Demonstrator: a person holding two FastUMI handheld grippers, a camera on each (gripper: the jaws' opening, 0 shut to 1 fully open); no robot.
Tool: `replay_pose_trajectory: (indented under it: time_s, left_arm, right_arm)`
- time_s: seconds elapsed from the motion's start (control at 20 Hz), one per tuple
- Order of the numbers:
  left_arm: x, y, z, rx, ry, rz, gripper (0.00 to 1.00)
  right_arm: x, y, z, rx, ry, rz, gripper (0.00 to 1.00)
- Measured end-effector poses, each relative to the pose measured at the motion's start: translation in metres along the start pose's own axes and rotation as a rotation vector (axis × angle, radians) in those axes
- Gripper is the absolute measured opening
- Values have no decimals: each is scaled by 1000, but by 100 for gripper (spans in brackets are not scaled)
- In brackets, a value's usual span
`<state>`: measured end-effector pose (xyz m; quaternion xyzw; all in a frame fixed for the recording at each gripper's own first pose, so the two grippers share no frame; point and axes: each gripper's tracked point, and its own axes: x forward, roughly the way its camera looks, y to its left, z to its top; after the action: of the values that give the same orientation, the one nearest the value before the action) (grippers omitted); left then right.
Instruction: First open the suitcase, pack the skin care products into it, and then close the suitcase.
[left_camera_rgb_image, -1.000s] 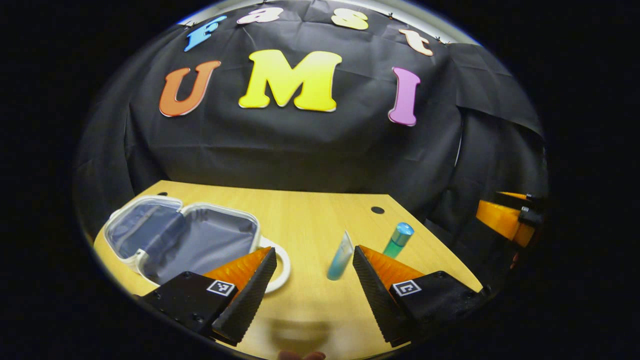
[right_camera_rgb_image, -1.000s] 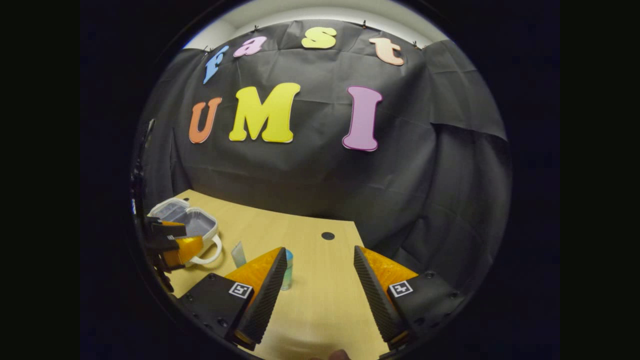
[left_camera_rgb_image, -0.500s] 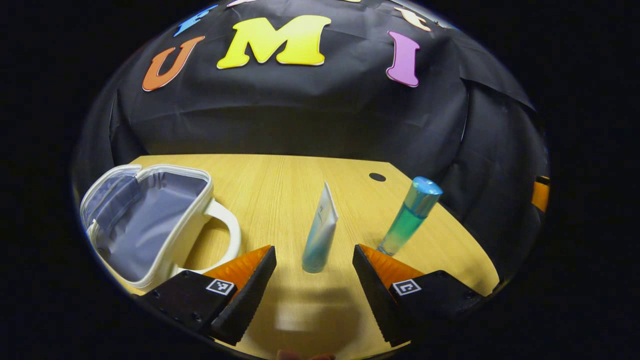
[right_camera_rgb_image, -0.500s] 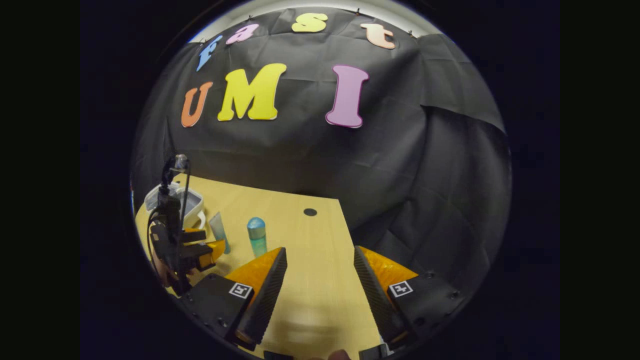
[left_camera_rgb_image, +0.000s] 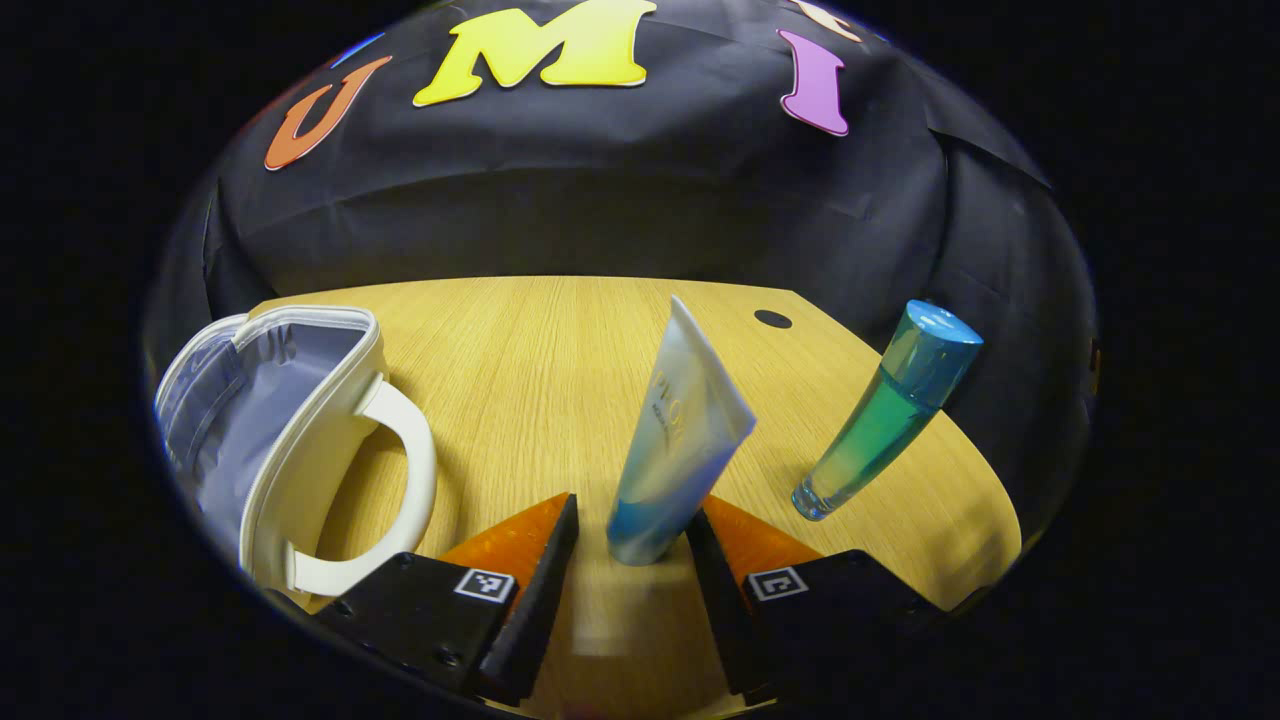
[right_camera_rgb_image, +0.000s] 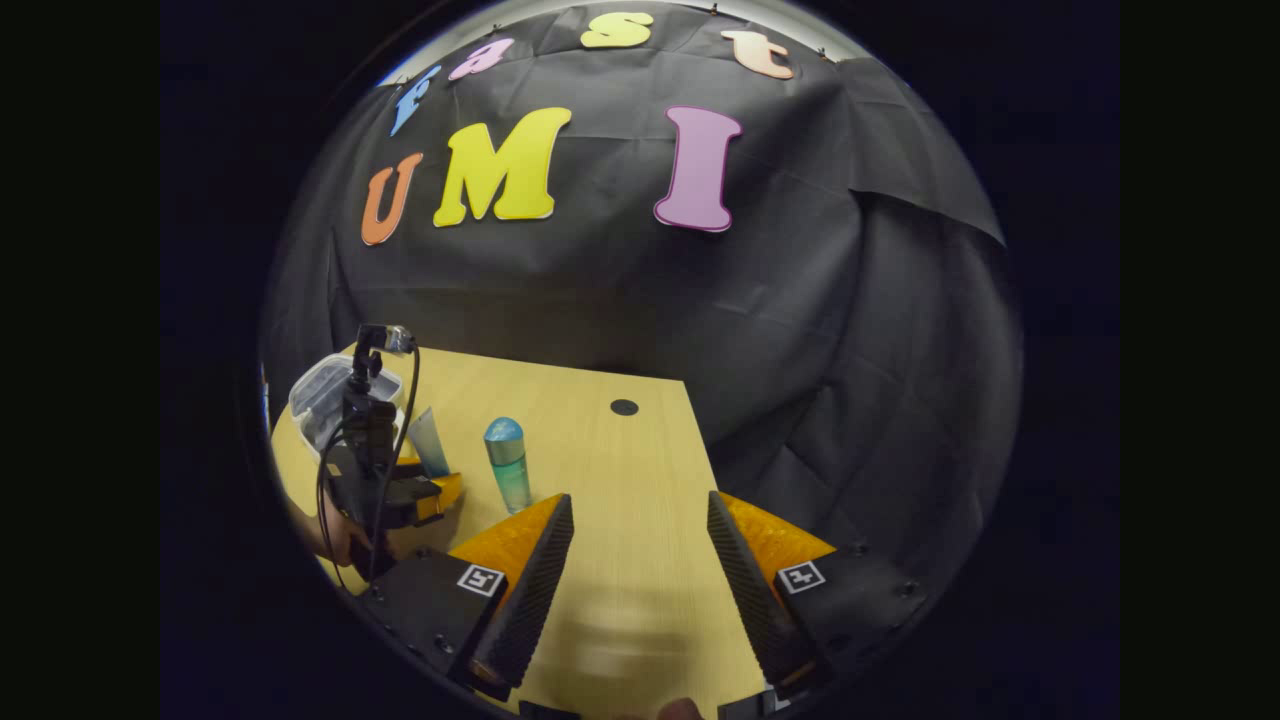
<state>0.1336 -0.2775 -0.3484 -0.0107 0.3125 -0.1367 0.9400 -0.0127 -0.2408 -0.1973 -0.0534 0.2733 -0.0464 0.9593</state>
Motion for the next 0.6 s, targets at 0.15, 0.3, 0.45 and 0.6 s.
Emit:
replay_pose_trajectory:
  time_s: [0.15,0.3,0.45,0.6]
  left_arm:
    - [2,0,0,9,0,3,49]
    - [-1,-3,0,6,12,-15,41]
    - [-12,-3,8,14,3,-31,39]
    - [-42,-5,26,18,-18,-52,45]
  right_arm:
    - [5,5,-1,-6,1,18,80]
    - [9,14,-5,-17,9,43,80]
    - [13,23,-9,-16,12,72,80]
    - [23,47,-14,-16,16,138,80]
